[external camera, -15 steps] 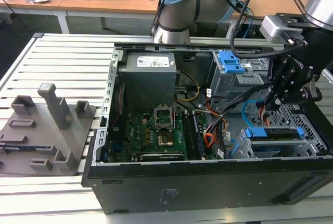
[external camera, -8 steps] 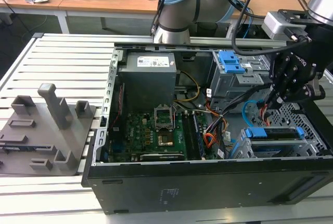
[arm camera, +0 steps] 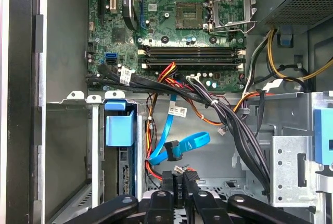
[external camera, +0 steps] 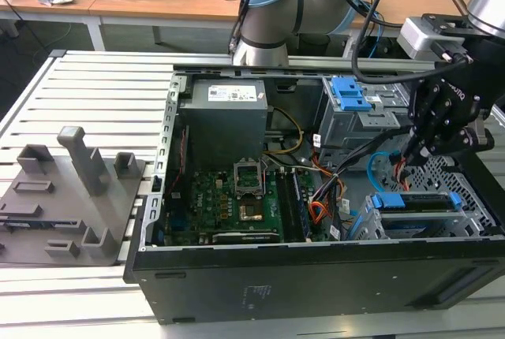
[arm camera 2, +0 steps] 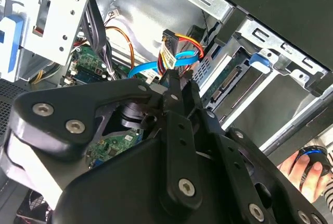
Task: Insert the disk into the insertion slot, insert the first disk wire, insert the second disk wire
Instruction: 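Insert the first disk wire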
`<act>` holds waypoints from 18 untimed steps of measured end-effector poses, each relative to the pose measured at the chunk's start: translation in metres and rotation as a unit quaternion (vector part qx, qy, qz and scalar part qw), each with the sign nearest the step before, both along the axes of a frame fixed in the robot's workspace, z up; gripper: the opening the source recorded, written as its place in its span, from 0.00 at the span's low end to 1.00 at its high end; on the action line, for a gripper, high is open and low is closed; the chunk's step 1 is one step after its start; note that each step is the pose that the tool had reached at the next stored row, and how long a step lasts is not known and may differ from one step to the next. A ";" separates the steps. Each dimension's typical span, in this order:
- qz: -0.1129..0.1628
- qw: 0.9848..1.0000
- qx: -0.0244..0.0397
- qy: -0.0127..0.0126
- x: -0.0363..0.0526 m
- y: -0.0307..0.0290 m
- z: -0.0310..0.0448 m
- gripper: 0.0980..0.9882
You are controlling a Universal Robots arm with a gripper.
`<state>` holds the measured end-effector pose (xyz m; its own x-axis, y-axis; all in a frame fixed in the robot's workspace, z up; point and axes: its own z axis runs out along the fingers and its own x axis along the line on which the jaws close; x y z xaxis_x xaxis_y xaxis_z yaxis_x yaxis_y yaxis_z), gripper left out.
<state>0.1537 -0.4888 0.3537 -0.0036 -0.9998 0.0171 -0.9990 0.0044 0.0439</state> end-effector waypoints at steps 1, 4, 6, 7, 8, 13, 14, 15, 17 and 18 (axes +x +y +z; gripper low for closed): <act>0.000 1.000 0.000 0.000 0.0000 0.0000 0.0000 0.11; 0.000 1.000 0.000 0.000 0.0000 0.0000 0.0000 0.09; 0.000 1.000 0.000 0.000 0.0000 0.0000 0.0000 0.07; 0.000 1.000 0.000 0.000 0.0000 0.0000 0.0000 0.07; 0.000 1.000 0.000 0.000 0.0000 0.0000 0.0000 0.07; 0.000 1.000 0.000 0.000 0.0003 -0.0045 0.0000 0.07; 0.000 1.000 0.000 0.000 0.0003 -0.0091 0.0000 0.07; 0.000 1.000 0.000 0.000 0.0003 -0.0127 0.0000 0.07; 0.000 1.000 0.000 0.000 0.0003 -0.0168 0.0000 0.07; 0.000 1.000 0.000 0.000 0.0003 -0.0188 0.0000 0.07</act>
<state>0.1540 -0.5076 0.3537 -0.0036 -0.9999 0.0167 -0.9990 0.0043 0.0439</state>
